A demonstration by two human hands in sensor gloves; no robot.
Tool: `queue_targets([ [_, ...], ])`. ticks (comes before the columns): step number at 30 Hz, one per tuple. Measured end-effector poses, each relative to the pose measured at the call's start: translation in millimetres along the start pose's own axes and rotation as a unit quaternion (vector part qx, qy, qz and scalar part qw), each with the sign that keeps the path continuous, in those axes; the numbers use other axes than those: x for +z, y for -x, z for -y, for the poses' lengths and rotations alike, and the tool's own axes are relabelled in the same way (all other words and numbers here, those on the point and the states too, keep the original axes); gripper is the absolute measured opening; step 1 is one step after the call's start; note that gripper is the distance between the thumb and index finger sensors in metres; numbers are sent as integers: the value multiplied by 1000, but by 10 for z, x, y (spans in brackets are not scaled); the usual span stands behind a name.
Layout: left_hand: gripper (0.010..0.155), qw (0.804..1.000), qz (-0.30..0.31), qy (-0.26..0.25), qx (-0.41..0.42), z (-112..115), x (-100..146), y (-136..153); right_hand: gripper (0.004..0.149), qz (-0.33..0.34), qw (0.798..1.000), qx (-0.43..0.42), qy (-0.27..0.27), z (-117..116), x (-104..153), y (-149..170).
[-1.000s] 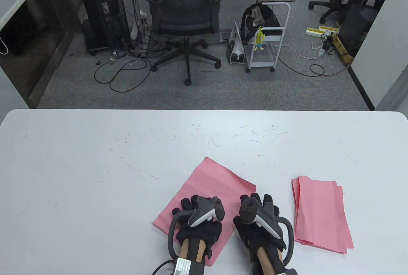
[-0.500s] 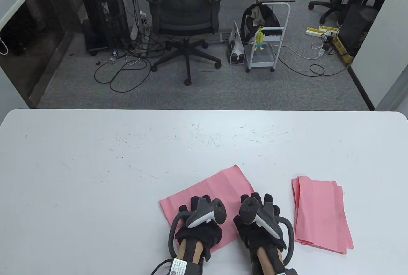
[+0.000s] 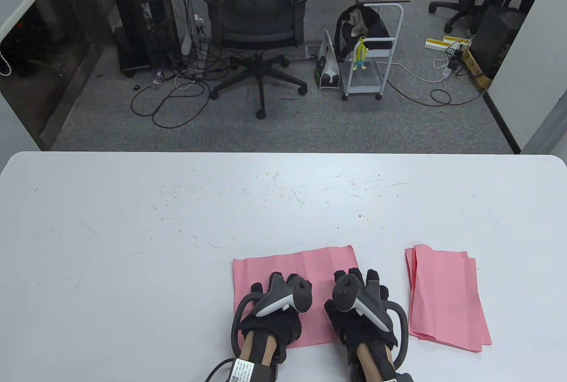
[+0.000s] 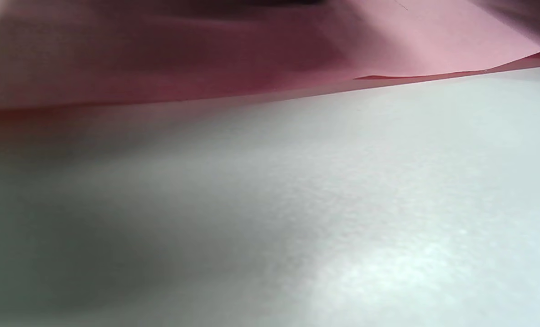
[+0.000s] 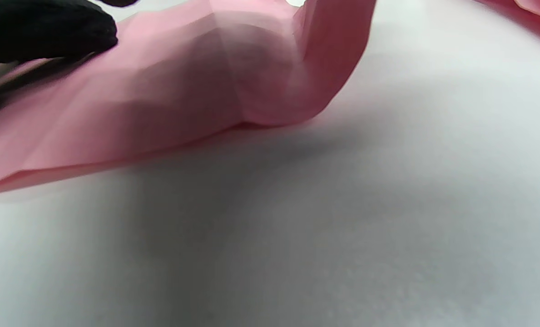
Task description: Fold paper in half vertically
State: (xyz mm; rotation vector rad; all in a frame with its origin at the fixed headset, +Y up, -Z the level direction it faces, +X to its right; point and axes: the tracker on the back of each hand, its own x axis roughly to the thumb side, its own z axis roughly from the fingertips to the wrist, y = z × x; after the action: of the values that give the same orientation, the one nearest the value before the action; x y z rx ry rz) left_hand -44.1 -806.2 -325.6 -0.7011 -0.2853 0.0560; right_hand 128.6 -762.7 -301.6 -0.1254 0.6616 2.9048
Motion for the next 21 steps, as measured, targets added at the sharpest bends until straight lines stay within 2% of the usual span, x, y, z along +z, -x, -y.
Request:
queue_targets([
  [17, 76, 1000, 17, -6, -8, -1, 34, 55, 73, -5, 1000, 4, -5, -15, -4, 5],
  [21, 74, 997, 43, -47, 44, -50, 124, 173, 73, -3, 1000, 0, -2, -12, -8, 4],
])
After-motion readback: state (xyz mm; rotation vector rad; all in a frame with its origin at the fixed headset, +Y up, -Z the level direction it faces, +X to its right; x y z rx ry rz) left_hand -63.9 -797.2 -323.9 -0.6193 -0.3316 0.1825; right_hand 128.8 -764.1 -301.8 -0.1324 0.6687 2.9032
